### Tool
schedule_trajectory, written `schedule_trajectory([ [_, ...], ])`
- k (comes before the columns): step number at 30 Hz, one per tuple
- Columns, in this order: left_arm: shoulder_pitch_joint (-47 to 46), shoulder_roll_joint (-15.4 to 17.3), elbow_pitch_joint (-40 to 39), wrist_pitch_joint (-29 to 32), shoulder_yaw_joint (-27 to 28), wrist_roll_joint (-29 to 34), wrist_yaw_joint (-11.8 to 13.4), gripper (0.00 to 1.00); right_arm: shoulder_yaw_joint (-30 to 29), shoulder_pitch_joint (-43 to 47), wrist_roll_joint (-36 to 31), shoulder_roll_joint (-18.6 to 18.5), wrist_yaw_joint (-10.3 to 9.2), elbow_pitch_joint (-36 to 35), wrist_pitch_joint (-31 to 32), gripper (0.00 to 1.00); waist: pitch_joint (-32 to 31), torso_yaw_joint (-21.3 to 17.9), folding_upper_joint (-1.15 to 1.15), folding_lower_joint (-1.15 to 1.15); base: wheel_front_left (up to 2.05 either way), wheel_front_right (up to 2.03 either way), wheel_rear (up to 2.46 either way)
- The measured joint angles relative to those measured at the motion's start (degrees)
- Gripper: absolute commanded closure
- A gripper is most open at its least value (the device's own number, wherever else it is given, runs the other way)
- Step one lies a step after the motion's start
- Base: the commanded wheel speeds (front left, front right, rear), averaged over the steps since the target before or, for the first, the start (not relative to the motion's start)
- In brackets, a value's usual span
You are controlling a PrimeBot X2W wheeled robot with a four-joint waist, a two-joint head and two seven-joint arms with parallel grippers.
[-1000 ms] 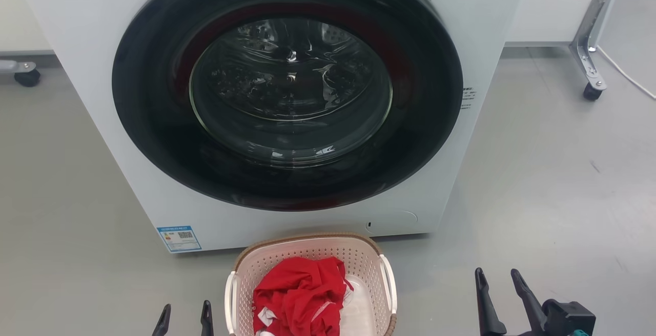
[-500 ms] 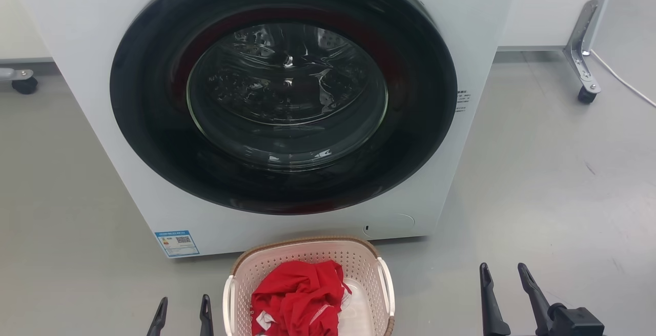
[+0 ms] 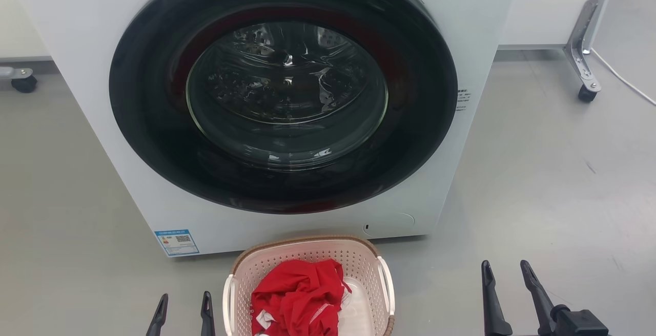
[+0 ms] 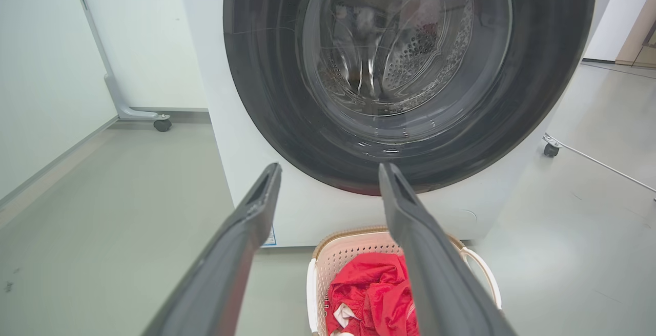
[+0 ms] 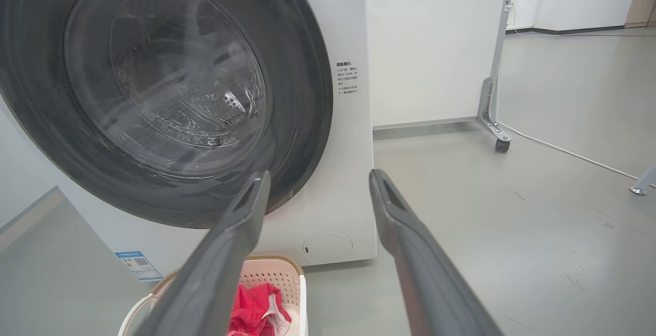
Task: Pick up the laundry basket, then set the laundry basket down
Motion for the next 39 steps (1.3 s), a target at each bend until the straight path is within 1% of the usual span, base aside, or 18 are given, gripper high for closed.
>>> schedule_trajectory([
  [14,0.2,-0.1,-0.9,0.0,0.9,0.6,0.0,0.0,-1.0,0.7,-1.0,0.5,0.0,-1.1,0.0,0.0,0.5,0.0,0.0,0.0,0.0,0.0,0.0],
  [15,0.1,-0.1,-0.6,0.0,0.9,0.5,0.0,1.0,-1.0,0.7,-1.0,0.6,0.02,-0.9,0.0,1.0,0.5,0.0,0.0,0.0,0.0,0.0,0.0],
  [21,0.2,-0.2,2.1,0.1,0.9,0.0,-0.1,1.0,-0.8,1.7,-0.7,0.9,0.11,2.2,0.4,1.0,0.6,0.0,0.0,0.0,0.0,0.0,0.0],
  [26,0.1,-0.3,2.8,1.1,1.5,-2.1,-0.7,1.0,-1.8,1.7,1.9,0.9,0.69,2.6,1.3,1.0,0.6,0.0,0.0,0.0,0.0,0.0,0.0],
  [39,-0.7,-0.5,3.8,3.9,3.3,-12.9,-2.6,1.0,-4.5,0.5,12.2,1.2,2.43,3.3,3.9,1.0,0.6,0.1,0.0,0.0,0.0,0.0,0.0],
])
